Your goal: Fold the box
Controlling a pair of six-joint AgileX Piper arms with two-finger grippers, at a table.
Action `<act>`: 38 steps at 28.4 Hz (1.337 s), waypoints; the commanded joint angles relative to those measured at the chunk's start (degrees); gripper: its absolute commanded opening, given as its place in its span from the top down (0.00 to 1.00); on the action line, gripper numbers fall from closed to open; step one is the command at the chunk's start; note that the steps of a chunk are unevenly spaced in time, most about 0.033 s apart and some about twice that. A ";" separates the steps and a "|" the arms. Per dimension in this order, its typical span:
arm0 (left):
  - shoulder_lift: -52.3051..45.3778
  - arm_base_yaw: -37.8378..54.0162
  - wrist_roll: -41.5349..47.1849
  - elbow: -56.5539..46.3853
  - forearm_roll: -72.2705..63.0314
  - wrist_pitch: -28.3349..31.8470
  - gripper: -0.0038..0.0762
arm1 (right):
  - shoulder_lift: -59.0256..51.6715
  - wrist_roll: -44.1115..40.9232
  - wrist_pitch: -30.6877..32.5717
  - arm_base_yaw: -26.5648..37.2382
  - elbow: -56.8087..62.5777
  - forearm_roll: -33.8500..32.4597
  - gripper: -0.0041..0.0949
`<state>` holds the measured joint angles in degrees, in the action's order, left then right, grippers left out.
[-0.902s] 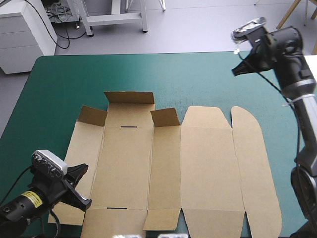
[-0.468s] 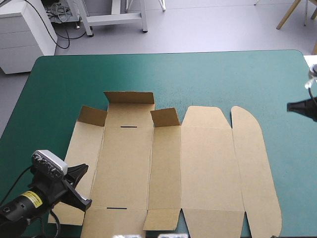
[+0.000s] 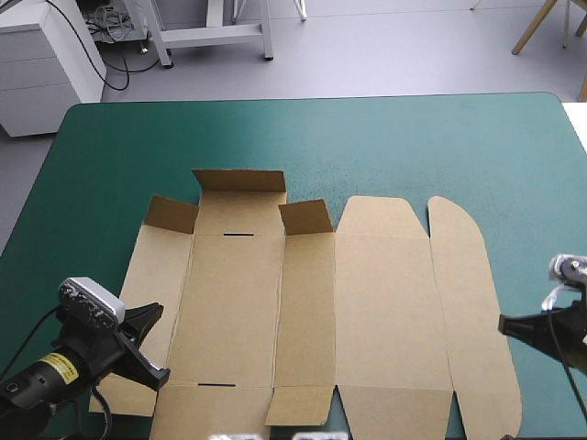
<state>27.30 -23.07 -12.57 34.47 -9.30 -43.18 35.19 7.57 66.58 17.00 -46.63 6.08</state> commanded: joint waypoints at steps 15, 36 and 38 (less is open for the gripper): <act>0.48 -0.07 0.34 1.97 -0.33 3.74 0.96 | -10.11 3.53 -9.33 0.41 12.25 6.26 0.98; 6.23 -0.07 0.44 11.57 5.46 -5.61 0.96 | -10.11 4.05 -11.25 -1.95 14.13 6.87 0.98; 9.26 -0.07 0.55 12.55 5.46 -6.55 0.96 | -10.11 4.05 -11.25 -1.98 14.13 6.87 0.98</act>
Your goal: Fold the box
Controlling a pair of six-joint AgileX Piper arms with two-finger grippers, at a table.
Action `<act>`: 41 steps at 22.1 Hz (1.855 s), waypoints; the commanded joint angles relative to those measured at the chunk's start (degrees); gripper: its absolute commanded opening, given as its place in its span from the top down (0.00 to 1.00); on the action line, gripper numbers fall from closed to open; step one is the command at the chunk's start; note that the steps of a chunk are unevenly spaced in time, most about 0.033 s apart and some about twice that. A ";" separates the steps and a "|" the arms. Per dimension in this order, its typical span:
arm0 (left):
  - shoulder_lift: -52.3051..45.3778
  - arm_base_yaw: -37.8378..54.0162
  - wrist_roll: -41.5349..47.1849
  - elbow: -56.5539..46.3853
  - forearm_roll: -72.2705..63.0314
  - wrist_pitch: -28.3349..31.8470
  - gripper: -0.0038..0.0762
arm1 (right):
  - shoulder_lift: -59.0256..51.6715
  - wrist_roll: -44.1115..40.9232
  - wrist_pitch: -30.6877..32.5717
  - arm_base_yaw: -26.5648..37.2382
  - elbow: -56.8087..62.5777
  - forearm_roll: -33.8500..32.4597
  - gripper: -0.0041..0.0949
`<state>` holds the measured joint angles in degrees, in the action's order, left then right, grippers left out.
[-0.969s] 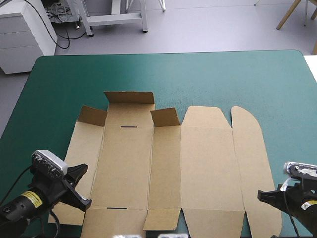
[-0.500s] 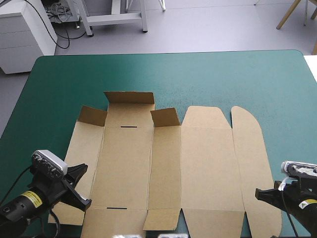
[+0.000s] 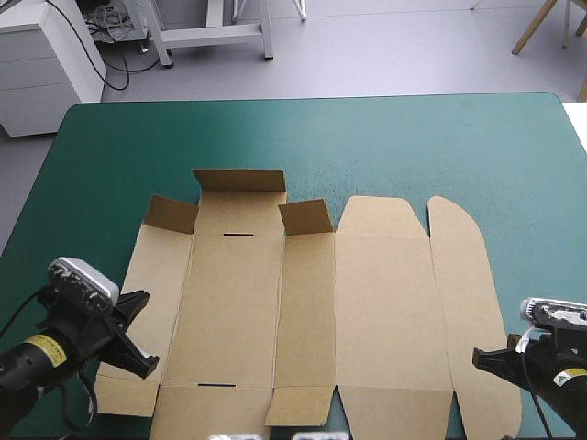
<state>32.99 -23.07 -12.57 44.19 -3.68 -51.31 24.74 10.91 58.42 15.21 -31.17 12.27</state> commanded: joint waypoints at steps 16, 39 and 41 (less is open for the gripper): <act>32.61 15.61 9.75 18.05 -2.68 2.21 0.96 | 0.33 0.71 -3.10 -0.19 -1.33 0.68 0.98; 36.98 60.12 -26.35 7.59 -26.02 -19.56 0.96 | 0.33 0.84 -3.10 -1.42 -1.33 0.78 0.98; 36.98 60.12 -26.75 7.29 -26.02 -18.75 0.96 | 0.33 0.84 -3.10 -2.20 -1.33 0.78 0.98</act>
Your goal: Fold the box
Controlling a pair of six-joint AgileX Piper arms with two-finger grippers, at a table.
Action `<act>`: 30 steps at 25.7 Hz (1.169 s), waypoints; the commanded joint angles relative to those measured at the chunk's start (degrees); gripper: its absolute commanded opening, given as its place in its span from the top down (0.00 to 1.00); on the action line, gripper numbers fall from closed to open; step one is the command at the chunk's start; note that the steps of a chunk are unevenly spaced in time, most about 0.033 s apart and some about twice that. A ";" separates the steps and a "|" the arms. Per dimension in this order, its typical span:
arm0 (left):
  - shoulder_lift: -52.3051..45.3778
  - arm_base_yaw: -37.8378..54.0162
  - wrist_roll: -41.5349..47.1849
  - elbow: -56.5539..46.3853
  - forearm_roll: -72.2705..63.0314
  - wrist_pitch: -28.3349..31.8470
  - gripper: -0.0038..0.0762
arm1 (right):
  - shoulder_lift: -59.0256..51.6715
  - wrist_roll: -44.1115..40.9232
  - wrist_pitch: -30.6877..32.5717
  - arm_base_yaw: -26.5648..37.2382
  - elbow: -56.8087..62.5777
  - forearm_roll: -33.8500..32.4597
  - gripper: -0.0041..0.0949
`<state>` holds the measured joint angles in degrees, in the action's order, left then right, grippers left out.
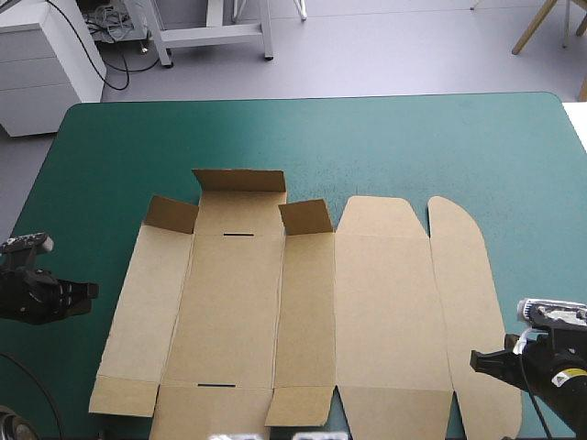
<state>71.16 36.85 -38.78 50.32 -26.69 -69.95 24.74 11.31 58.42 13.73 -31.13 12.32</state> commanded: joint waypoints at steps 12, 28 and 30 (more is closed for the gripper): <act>-1.20 -0.08 1.14 1.16 2.59 -1.89 0.22 | 0.33 0.44 -3.10 -2.75 -1.37 0.73 0.98; -1.10 -0.08 -0.96 -12.08 -6.50 -2.70 0.21 | 0.33 0.44 -3.10 -5.96 -1.37 0.73 0.98; -1.10 -0.18 -1.72 -14.15 -7.12 -3.77 0.22 | 0.33 0.44 -3.10 -6.10 -1.37 0.73 0.98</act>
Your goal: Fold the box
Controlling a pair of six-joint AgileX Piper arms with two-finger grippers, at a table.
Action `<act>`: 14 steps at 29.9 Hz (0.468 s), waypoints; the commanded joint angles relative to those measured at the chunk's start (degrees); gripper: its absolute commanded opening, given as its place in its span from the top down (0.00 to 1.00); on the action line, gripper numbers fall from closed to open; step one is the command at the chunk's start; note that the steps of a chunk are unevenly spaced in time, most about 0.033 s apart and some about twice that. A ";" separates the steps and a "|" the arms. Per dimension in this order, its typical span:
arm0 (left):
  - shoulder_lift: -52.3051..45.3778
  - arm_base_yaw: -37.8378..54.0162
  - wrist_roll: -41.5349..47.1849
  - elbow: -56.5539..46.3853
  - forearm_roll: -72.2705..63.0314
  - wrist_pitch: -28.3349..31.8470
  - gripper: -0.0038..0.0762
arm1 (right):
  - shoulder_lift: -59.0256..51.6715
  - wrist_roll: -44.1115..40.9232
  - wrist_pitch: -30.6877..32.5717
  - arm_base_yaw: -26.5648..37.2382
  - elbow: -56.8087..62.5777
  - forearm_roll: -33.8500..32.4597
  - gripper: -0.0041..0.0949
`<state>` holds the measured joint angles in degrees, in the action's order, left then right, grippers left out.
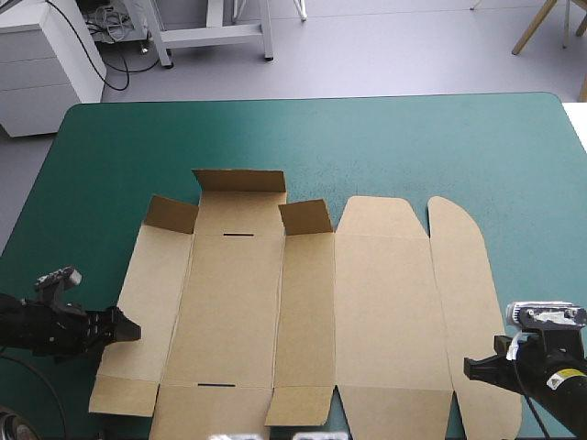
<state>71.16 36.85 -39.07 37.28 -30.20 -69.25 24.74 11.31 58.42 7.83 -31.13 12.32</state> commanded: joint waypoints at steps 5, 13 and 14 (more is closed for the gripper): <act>-1.10 -2.98 -2.83 -4.18 -6.83 -4.29 0.28 | 0.33 0.44 -3.10 -1.18 -1.37 0.73 0.98; -1.10 -9.12 -2.83 -4.18 -6.41 -5.27 0.32 | 0.33 0.44 -3.10 -1.85 -1.37 0.73 0.98; -1.10 -9.26 -2.98 -4.18 -6.41 -5.27 0.32 | 0.33 0.44 -3.10 -1.85 -1.37 0.73 0.98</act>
<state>71.16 28.59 -41.72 32.15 -33.91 -68.59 24.74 11.31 58.36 6.17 -31.13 12.32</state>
